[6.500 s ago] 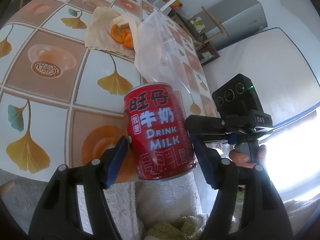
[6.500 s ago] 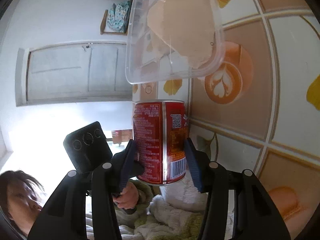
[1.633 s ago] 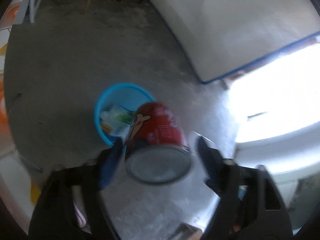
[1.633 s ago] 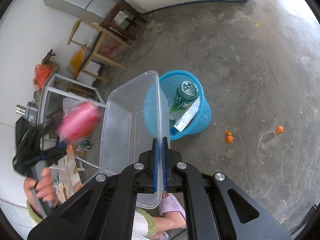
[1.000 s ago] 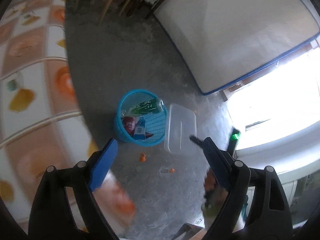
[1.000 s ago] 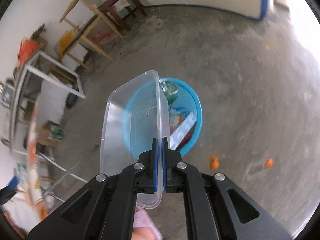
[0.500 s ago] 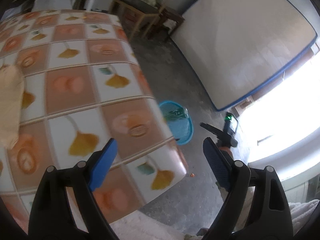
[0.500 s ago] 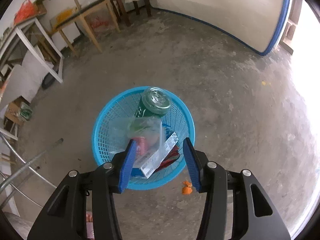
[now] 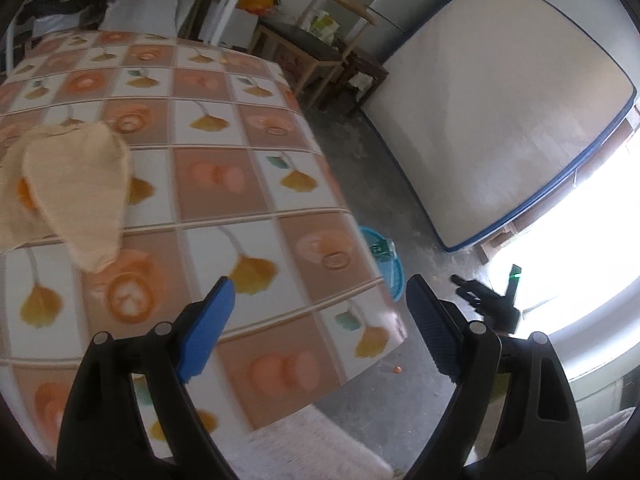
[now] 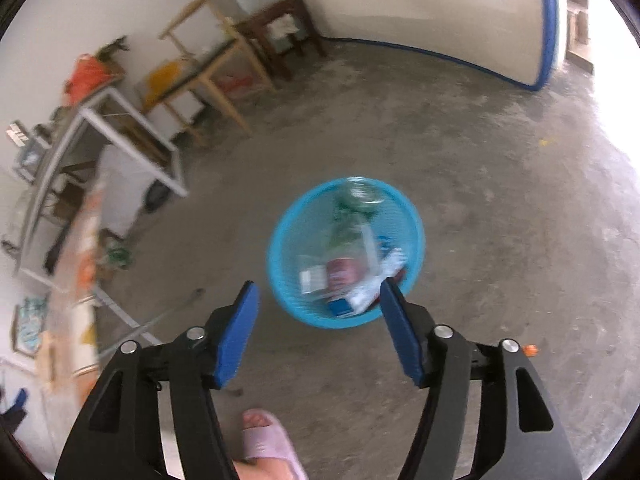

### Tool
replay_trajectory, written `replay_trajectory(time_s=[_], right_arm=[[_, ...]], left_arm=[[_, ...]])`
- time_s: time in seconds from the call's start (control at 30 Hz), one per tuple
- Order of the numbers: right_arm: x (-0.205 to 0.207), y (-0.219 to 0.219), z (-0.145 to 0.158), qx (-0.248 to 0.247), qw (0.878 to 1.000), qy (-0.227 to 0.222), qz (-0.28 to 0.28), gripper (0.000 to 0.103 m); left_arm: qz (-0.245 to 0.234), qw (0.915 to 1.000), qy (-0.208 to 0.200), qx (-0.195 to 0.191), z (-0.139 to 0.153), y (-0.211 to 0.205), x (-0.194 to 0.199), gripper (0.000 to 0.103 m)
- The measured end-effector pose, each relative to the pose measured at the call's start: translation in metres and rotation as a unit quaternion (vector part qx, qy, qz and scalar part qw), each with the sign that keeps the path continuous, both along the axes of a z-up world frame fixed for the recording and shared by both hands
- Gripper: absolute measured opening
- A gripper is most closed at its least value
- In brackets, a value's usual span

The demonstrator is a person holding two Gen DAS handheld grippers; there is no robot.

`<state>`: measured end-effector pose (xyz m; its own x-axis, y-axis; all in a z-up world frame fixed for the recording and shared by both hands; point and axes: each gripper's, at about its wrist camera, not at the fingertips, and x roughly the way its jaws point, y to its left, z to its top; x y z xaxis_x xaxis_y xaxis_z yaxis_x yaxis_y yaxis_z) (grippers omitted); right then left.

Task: Collect trash
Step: 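Move both grippers back to the tan paper with orange peel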

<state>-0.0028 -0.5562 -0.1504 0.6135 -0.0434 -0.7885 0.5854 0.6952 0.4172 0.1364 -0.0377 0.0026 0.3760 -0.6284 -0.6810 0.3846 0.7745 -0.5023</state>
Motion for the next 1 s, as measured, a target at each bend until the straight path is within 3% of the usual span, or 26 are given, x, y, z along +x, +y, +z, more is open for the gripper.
replay_trajectory(time_s=[0.2, 0.37, 0.5, 0.73, 0.87, 1.0], right_arm=[[0.033, 0.05, 0.055, 0.006, 0.995, -0.048, 0.087, 0.065], [0.077, 0.12, 0.107, 0.002, 0.977, -0.096, 0.19, 0.075], [0.124, 0.2, 0.131, -0.001, 0.95, -0.101, 0.295, 0.077], [0.19, 0.348, 0.14, 0.012, 0.897, -0.074, 0.436, 0.077], [0.224, 0.431, 0.136, -0.014, 0.864, -0.053, 0.501, 0.077], [0.255, 0.488, 0.126, -0.068, 0.843, -0.03, 0.532, 0.077]], left_arm=[[0.052, 0.9984, -0.024, 0.002, -0.001, 0.052, -0.013, 0.084], [0.099, 0.9945, -0.031, -0.004, -0.004, 0.094, -0.018, 0.085], [0.138, 0.9898, -0.028, -0.019, -0.013, 0.13, -0.019, 0.085], [0.195, 0.9796, -0.028, -0.038, -0.029, 0.18, -0.018, 0.085], [0.21, 0.9761, -0.03, -0.047, -0.036, 0.198, -0.016, 0.085], [0.214, 0.9754, -0.035, -0.039, -0.039, 0.21, -0.015, 0.071]])
